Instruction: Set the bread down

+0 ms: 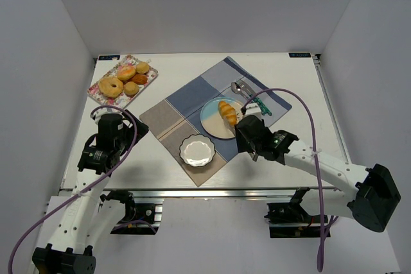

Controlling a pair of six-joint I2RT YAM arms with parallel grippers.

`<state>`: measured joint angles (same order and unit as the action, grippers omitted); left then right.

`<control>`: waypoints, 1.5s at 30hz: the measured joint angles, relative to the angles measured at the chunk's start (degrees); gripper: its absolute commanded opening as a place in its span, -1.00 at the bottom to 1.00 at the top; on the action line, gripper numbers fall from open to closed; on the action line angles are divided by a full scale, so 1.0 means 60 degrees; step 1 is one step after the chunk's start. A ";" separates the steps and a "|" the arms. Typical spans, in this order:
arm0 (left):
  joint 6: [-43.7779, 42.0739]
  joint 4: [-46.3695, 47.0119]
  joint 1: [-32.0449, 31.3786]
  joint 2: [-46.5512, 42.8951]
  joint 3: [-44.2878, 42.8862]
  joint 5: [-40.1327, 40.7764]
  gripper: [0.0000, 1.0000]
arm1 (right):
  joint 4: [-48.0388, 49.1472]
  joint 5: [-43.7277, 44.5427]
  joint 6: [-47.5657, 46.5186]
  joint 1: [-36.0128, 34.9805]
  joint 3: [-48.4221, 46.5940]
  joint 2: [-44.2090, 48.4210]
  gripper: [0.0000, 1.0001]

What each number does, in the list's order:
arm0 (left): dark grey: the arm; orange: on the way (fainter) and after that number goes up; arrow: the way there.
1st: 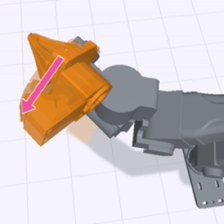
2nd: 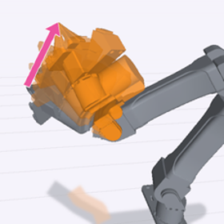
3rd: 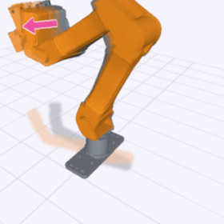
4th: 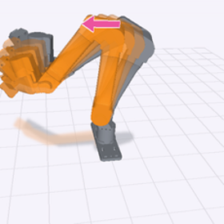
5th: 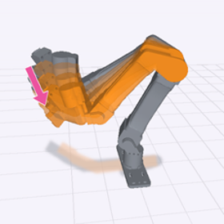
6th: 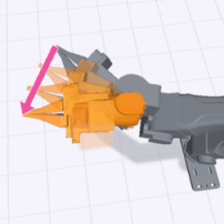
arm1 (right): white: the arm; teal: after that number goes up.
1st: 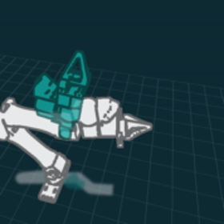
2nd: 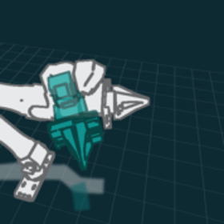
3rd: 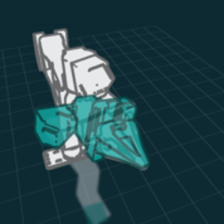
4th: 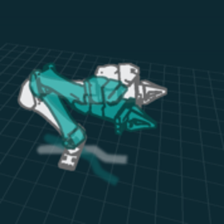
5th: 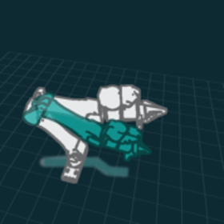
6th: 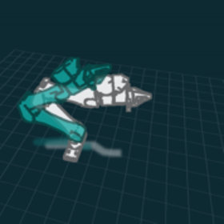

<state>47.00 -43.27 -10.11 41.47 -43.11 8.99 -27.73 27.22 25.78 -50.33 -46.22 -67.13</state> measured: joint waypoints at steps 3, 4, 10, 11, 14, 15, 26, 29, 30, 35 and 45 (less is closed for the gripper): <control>0.0004 -0.0007 0.0000 0.0000 0.0018 0.0000 0.96 | -0.0047 -0.0040 0.0011 0.0000 0.0000 0.0080 0.24; 0.0004 -0.0004 0.0000 0.0000 0.0018 0.0000 0.96 | -0.0069 -0.0058 0.0022 0.0000 0.0000 0.0135 0.25; 0.0004 -0.0007 0.0000 -0.0004 0.0018 0.0015 0.96 | -0.0149 -0.0142 0.0029 0.0000 -0.0058 0.0674 0.28; 0.0004 -0.0004 0.0000 -0.0004 0.0018 0.0022 0.96 | -0.0157 -0.0142 0.0026 0.0000 -0.0087 0.0809 0.28; 0.0004 -0.0004 0.0000 -0.0004 0.0018 0.0044 0.96 | -0.0237 -0.0047 0.0029 0.0044 -0.0291 0.1155 0.29; 0.0004 -0.0004 0.0000 -0.0004 0.0018 0.0051 0.96 | -0.0273 0.0000 0.0022 0.0124 -0.0397 0.1242 0.26; 0.0004 0.0255 0.0000 0.0029 0.0113 0.0168 0.96 | 0.0244 0.0113 -0.0397 0.5898 -0.0739 0.1027 0.20; 0.0004 0.0441 0.0000 0.0142 0.0248 0.0175 0.96 | 0.0823 0.0255 -0.0404 0.7453 -0.0477 0.0255 0.24; 0.0004 0.0488 0.0000 0.0211 0.0299 0.0175 0.96 | 0.1020 0.0302 -0.0404 0.7756 -0.0346 -0.0073 0.28; 0.0004 0.0725 0.0000 0.0506 0.0506 0.0171 0.96 | 0.1734 0.0521 -0.0342 0.8229 0.0291 -0.1807 0.33; 0.0007 0.0823 0.0000 0.0619 0.0521 0.0178 0.96 | 0.2262 0.0178 0.0375 0.8255 0.0925 -0.2885 0.78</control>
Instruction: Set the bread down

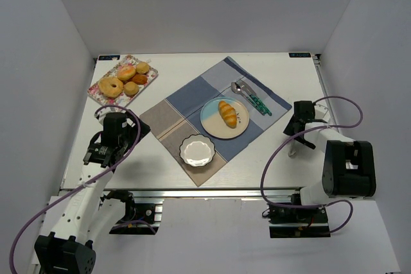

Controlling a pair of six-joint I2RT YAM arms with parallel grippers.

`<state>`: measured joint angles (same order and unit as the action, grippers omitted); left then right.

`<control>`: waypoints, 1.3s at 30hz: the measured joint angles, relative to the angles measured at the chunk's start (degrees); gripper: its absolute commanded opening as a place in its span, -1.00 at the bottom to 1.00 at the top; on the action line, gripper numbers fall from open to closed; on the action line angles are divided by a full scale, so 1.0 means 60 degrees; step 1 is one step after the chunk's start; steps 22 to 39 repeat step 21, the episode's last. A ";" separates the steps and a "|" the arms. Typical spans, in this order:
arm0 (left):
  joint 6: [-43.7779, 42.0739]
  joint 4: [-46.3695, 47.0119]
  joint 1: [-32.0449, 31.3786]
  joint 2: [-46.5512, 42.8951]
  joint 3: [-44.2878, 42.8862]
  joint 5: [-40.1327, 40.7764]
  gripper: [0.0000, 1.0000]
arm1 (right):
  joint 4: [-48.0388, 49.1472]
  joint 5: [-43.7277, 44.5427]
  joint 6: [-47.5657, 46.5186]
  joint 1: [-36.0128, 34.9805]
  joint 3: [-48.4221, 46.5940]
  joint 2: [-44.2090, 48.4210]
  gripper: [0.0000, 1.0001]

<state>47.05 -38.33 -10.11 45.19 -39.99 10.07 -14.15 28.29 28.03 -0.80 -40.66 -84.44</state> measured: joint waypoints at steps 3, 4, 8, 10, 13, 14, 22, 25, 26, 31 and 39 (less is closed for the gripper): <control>0.0000 -0.0004 0.0000 -0.0026 0.0000 0.0000 0.96 | -0.0208 -0.0098 0.0026 -0.0004 0.0193 0.0430 0.79; 0.0004 -0.0004 0.0000 -0.0033 0.0000 0.0004 0.96 | -0.0357 -0.0149 0.0011 -0.0004 0.0193 0.0652 0.79; 0.0007 -0.0025 0.0000 -0.0055 -0.0004 0.0011 0.96 | -0.1147 -0.0503 -0.0004 0.0000 -0.0131 0.1847 0.79; 0.0011 -0.0073 0.0000 -0.0055 -0.0004 0.0080 0.96 | -0.1577 -0.0637 -0.0022 0.0000 -0.0583 0.2393 0.79; 0.0036 -0.0251 0.0000 -0.0047 -0.0062 0.0233 0.96 | -0.1869 -0.0892 -0.0142 -0.0004 -0.1038 0.3493 0.79; 0.0055 -0.0339 0.0000 -0.0047 -0.0102 0.0262 0.96 | -0.1931 -0.0973 -0.0193 -0.0004 -0.1071 0.3883 0.79; 0.0149 -0.0652 0.0000 -0.0233 -0.0361 0.0379 0.96 | -0.1909 -0.2000 -0.0550 0.0000 -0.0623 0.6470 0.79; 0.0149 -0.0652 0.0000 -0.0233 -0.0361 0.0379 0.96 | -0.1909 -0.2000 -0.0550 0.0000 -0.0623 0.6470 0.79; 0.0149 -0.0652 0.0000 -0.0233 -0.0361 0.0379 0.96 | -0.1909 -0.2000 -0.0550 0.0000 -0.0623 0.6470 0.79; 0.0149 -0.0652 0.0000 -0.0233 -0.0361 0.0379 0.96 | -0.1909 -0.2000 -0.0550 0.0000 -0.0623 0.6470 0.79; 0.0149 -0.0652 0.0000 -0.0233 -0.0361 0.0379 0.96 | -0.1909 -0.2000 -0.0550 0.0000 -0.0623 0.6470 0.79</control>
